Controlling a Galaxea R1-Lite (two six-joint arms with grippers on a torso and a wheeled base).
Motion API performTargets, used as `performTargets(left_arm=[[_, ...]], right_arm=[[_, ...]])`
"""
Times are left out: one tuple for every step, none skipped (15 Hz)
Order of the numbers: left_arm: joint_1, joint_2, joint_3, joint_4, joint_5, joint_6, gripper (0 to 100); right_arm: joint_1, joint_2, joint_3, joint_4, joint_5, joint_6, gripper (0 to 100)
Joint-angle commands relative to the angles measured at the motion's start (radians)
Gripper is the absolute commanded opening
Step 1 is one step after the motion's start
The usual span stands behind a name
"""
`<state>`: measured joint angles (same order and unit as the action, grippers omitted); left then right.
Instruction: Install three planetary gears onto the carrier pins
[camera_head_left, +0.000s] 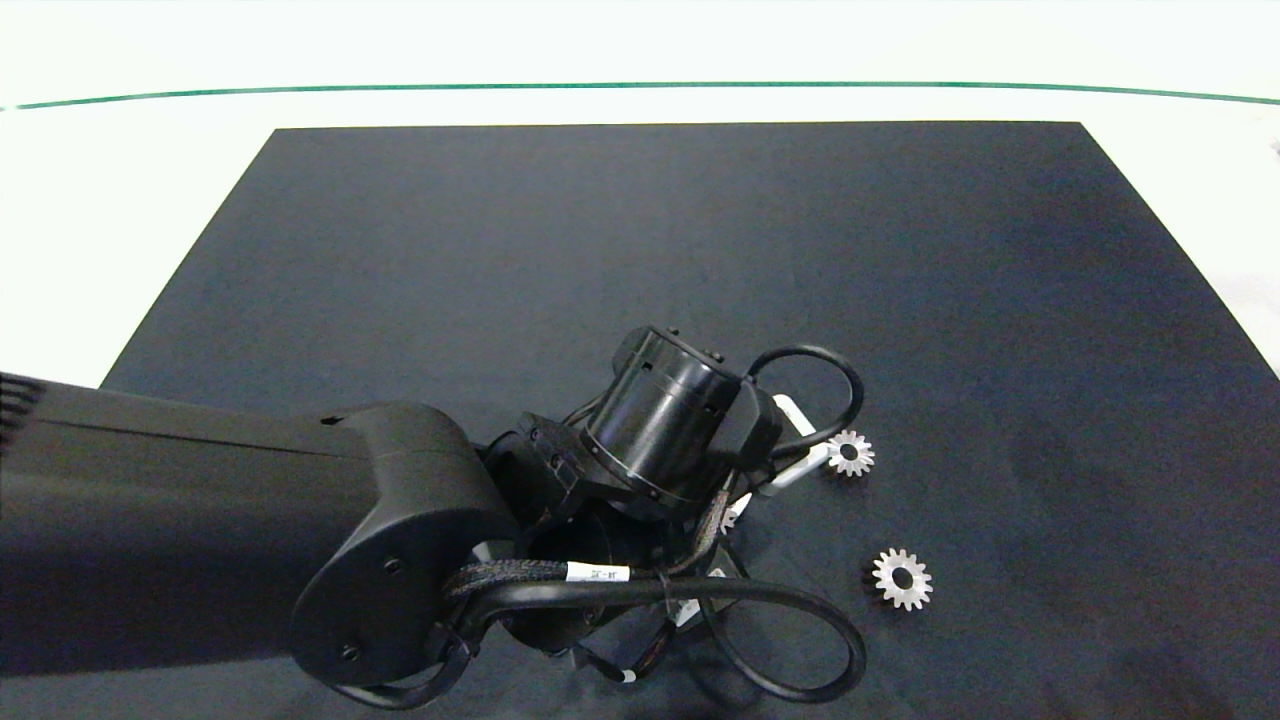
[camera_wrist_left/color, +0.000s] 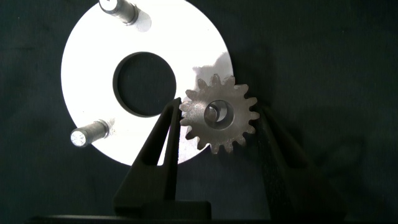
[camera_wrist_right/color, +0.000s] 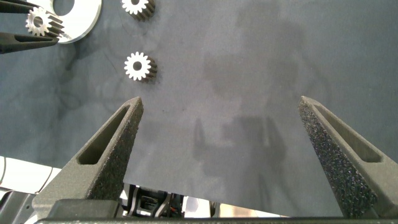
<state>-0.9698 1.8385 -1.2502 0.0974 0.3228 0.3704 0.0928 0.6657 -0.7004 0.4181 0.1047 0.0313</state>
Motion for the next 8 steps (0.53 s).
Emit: performTargets(left_arm=[[0.002,0.008,-0.002,-0.004,0.002,0.005,25],[0.003,0.008,-0.002,-0.004,0.002,0.005,25],[0.003,0.007,0.000,-0.004,0.002,0.005,25],[0.006,0.005,-0.002,-0.004,0.002,0.005,25],[0.023,0.001,-0.002,-0.004,0.002,0.007,25],[0.025,-0.002,0.000,-0.002,0.002,0.008,25],[0.026,-0.012,0.003,-0.002,0.002,0.008,25],[0.026,-0.015,0.003,-0.002,0.002,0.008,25]], right_arm=[[0.001,0.002,-0.001,0.002,0.001,0.001,100],[0.001,0.002,-0.001,0.002,0.001,0.001,100],[0.001,0.002,-0.001,0.002,0.001,0.001,100],[0.001,0.002,-0.001,0.002,0.001,-0.001,100],[0.001,0.002,-0.001,0.002,0.001,0.001,100],[0.001,0.002,-0.001,0.002,0.001,0.001,100],[0.001,0.002,-0.001,0.002,0.000,-0.001,100],[0.001,0.002,-0.002,0.002,0.000,-0.001,100]])
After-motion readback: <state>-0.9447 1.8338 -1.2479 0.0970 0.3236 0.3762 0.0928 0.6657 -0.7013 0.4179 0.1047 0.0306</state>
